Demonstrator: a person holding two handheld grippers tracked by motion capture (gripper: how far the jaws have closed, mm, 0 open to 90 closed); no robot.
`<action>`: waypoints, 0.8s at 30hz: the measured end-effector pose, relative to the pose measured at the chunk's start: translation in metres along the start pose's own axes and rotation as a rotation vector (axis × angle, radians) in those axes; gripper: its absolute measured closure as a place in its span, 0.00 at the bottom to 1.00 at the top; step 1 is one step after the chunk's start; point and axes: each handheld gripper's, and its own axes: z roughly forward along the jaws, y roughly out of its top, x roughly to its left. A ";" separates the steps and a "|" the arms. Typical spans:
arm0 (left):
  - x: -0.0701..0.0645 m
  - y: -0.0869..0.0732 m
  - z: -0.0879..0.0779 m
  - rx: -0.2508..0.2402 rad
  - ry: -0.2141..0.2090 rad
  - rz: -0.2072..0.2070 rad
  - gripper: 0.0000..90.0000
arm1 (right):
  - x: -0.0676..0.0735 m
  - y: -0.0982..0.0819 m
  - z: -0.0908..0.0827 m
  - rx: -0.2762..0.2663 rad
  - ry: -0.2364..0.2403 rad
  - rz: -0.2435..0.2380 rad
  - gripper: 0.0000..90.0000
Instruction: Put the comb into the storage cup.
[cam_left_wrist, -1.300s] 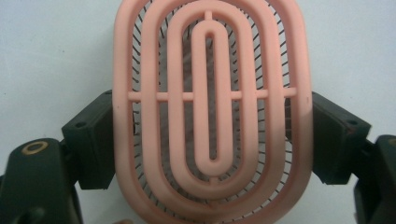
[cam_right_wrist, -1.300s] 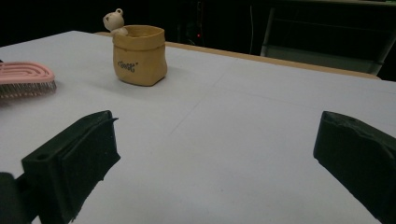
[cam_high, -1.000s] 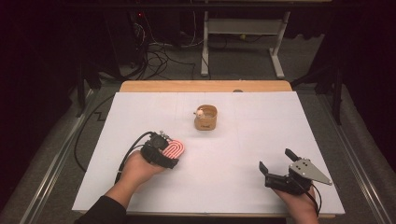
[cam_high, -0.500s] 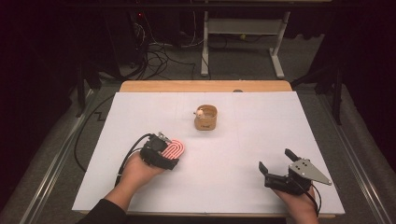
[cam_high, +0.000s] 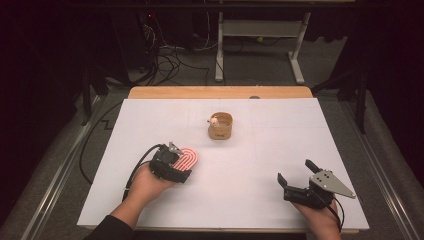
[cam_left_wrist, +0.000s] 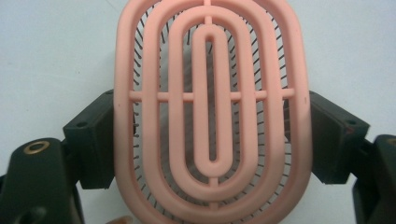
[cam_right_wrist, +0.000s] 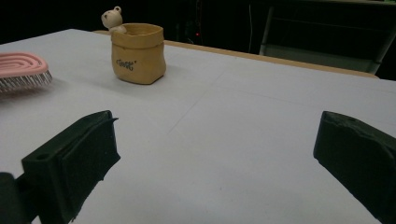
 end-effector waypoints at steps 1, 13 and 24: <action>0.000 0.000 -0.001 -0.007 -0.002 -0.002 0.20 | 0.000 0.000 0.000 0.000 0.000 0.000 0.00; 0.004 -0.004 -0.014 -0.124 -0.010 -0.036 0.20 | 0.000 0.000 -0.001 -0.001 -0.001 0.004 0.00; 0.010 -0.013 -0.023 -0.218 -0.038 -0.077 0.20 | 0.000 0.000 -0.001 0.000 -0.002 0.005 0.00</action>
